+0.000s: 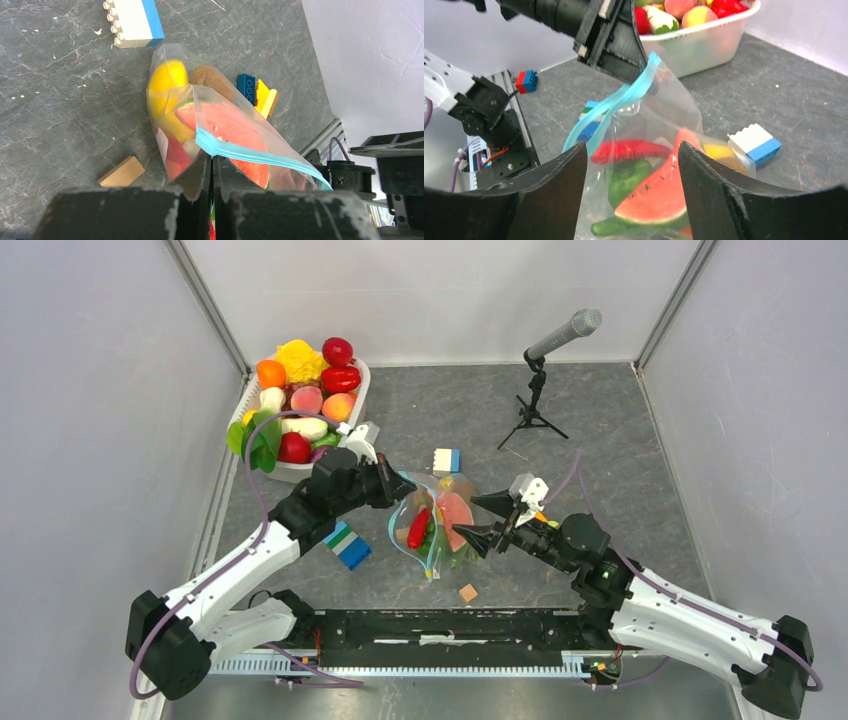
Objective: Place the food in the zip-top bag and seal the zipper
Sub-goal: Adjust the zipper food storage bag at the center of the board.
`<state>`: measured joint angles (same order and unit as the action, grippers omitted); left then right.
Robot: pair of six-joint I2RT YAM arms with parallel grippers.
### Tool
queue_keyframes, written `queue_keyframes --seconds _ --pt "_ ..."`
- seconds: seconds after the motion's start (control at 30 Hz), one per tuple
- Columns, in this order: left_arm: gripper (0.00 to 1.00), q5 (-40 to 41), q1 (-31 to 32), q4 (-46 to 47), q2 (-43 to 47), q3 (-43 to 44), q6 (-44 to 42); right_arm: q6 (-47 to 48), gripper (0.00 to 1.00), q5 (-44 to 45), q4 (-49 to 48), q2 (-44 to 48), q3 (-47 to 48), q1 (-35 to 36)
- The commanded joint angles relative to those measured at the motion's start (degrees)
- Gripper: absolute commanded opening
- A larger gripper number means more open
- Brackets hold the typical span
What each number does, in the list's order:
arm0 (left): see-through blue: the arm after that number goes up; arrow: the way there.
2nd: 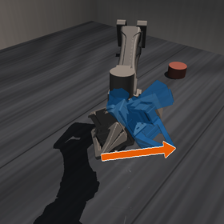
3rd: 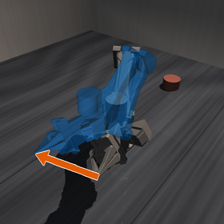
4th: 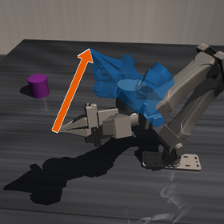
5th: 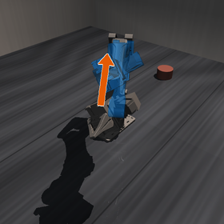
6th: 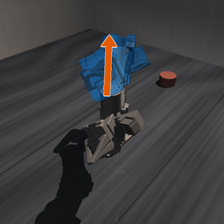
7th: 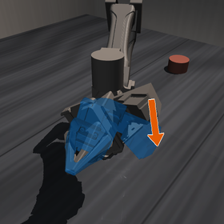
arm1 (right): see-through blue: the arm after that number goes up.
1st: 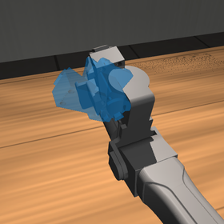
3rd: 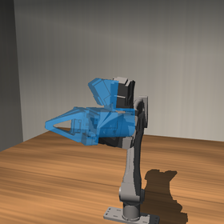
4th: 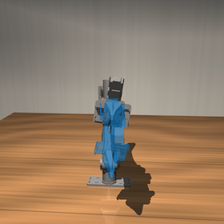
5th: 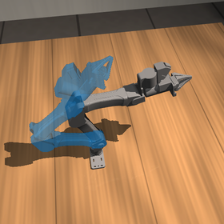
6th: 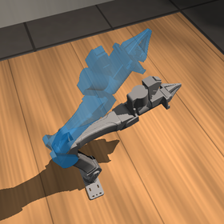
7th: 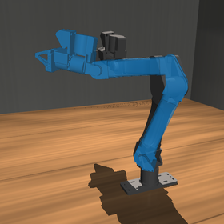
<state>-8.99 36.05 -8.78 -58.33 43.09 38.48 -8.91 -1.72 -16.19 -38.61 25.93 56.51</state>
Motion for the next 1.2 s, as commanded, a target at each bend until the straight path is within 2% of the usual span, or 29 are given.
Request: queue_keyframes --seconds 0.0,0.17,0.63,0.93,1.17 --pt "0.02 0.9 -0.4 2.3 1.1 1.1 2.3 0.5 0.73 -0.4 -2.0 0.8 -3.4 0.0" --pt "0.02 1.0 -0.5 4.0 1.4 0.2 3.4 0.7 0.77 -1.2 -1.3 -0.7 -2.9 0.0" --pt "0.02 1.2 -0.6 4.1 1.0 0.2 3.3 4.9 0.78 -2.6 -2.8 0.9 -7.2 0.5" --pt "0.02 1.2 -0.8 3.8 0.7 0.5 3.1 10.2 0.78 4.5 -3.4 2.5 -9.5 3.7" --pt "0.02 1.1 -1.0 3.6 0.9 0.6 3.1 15.7 0.75 6.8 -8.3 7.7 -15.3 6.9"
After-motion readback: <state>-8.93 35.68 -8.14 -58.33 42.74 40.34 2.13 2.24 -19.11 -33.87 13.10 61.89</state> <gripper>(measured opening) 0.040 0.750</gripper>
